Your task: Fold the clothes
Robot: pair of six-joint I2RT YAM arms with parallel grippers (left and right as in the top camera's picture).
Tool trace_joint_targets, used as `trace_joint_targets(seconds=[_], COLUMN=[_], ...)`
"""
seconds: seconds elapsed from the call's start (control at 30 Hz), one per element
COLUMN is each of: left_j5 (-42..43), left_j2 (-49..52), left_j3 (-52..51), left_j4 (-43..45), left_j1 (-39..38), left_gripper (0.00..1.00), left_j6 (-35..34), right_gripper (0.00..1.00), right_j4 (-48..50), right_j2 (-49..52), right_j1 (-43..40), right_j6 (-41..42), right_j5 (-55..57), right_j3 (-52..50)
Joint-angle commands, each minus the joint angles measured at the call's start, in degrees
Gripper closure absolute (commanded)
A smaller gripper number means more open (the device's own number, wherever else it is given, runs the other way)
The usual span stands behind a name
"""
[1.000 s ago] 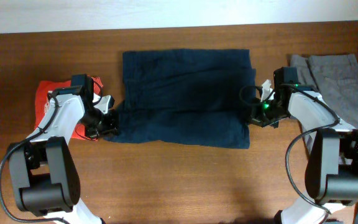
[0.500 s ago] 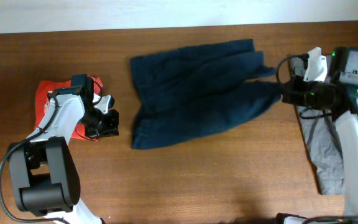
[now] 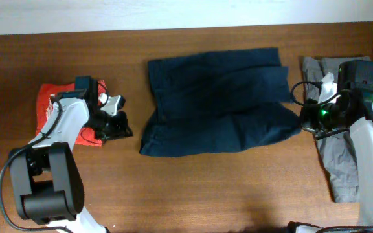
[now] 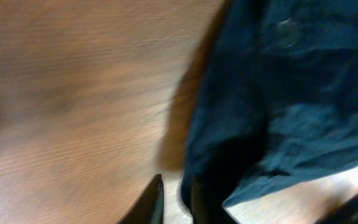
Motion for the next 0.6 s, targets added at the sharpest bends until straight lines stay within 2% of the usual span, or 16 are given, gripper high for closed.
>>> trace_joint_targets(seconds=[0.0, 0.13, 0.23, 0.37, 0.4, 0.47, 0.5, 0.57], left_j5=[5.5, 5.5, 4.2, -0.9, -1.5, -1.2, -1.2, -1.3], left_j2=[-0.4, -0.3, -0.2, 0.5, 0.7, 1.0, 1.0, 0.4], left_j3=[-0.4, -0.4, -0.4, -0.4, -0.4, -0.4, -0.3, 0.8], left_j4=[2.9, 6.0, 6.4, 7.6, 7.7, 7.7, 7.6, 6.3], left_j1=[-3.1, -8.4, -12.4, -16.7, -17.2, -17.7, -17.7, -17.1], left_gripper=[0.77, 0.64, 0.62, 0.63, 0.70, 0.95, 1.00, 1.00], left_j6=[5.9, 8.6, 11.2, 11.1, 11.2, 11.0, 10.5, 8.6], right_gripper=[0.94, 0.92, 0.92, 0.92, 0.92, 0.92, 0.92, 0.92], right_j4=[-1.0, -2.5, -2.7, -2.7, -2.7, -2.5, -2.4, -2.1], right_j2=[0.5, 0.9, 1.1, 1.1, 1.1, 1.1, 1.1, 1.1], right_j1=[-0.2, -0.2, -0.2, -0.2, -0.2, -0.2, -0.2, -0.2], right_j6=[5.5, 5.5, 5.4, 5.0, 5.0, 5.0, 5.0, 4.9], right_j5=[7.0, 6.9, 7.0, 7.0, 7.0, 7.0, 7.0, 7.0], right_j3=[0.4, 0.4, 0.4, 0.4, 0.4, 0.4, 0.4, 0.4])
